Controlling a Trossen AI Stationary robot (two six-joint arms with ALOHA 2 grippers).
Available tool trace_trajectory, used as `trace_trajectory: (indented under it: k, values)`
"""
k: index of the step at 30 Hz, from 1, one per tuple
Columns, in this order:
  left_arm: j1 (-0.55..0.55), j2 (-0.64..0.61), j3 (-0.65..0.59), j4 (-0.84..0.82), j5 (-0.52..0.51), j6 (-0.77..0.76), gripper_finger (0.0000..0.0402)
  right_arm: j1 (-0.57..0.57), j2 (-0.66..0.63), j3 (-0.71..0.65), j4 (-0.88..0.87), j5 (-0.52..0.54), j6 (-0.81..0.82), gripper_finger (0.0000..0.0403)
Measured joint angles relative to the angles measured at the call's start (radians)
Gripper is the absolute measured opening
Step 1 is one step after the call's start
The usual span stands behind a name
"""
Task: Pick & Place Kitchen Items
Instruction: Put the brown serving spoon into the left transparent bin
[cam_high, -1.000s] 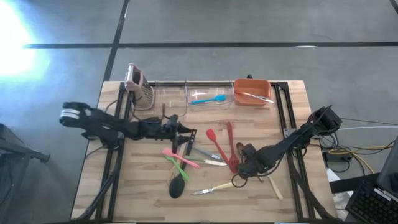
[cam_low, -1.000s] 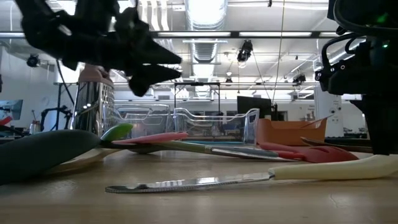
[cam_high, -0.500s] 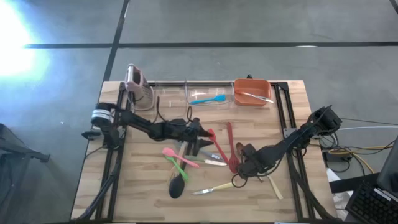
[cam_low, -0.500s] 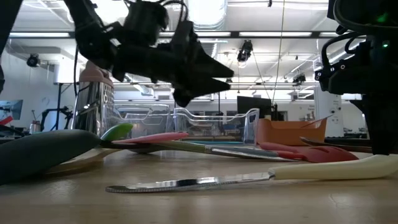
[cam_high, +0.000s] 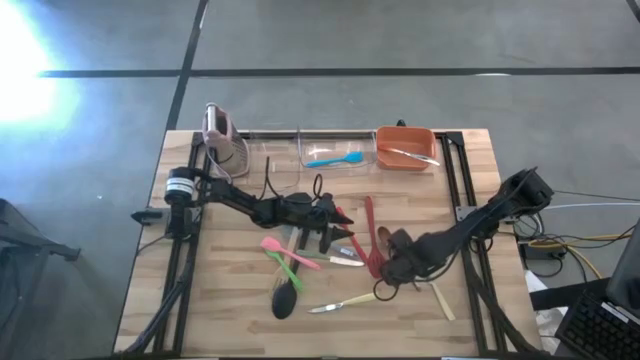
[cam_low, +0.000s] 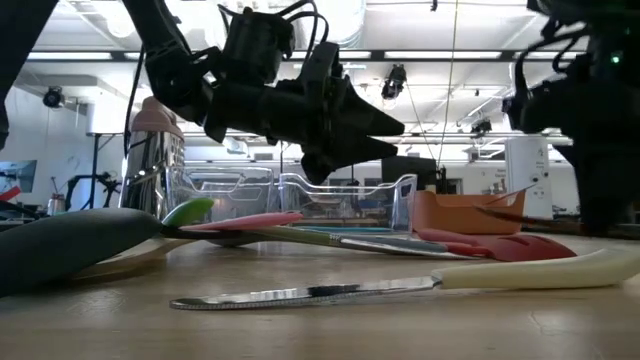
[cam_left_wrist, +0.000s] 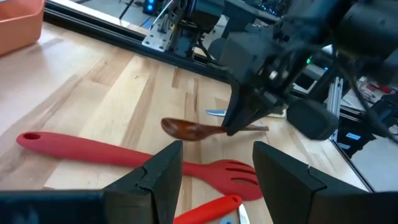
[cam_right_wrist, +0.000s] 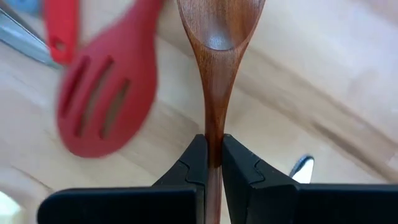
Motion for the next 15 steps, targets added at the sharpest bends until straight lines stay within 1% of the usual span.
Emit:
trace_trajectory:
  k: [7,10,15]
  values:
    - [0.000,0.000,-0.001,0.002,0.000,-0.017,0.0197,-0.006,-0.076,0.024,0.002,0.166,-0.056,0.0013]
    - [0.001,0.000,0.004,0.000,0.005,-0.022,0.0197,-0.024,-0.083,0.074,0.019,0.250,-0.146,0.0013]
    - [0.001,0.000,0.013,0.004,0.024,-0.030,0.0197,-0.048,-0.078,0.174,0.068,0.352,-0.361,0.0013]
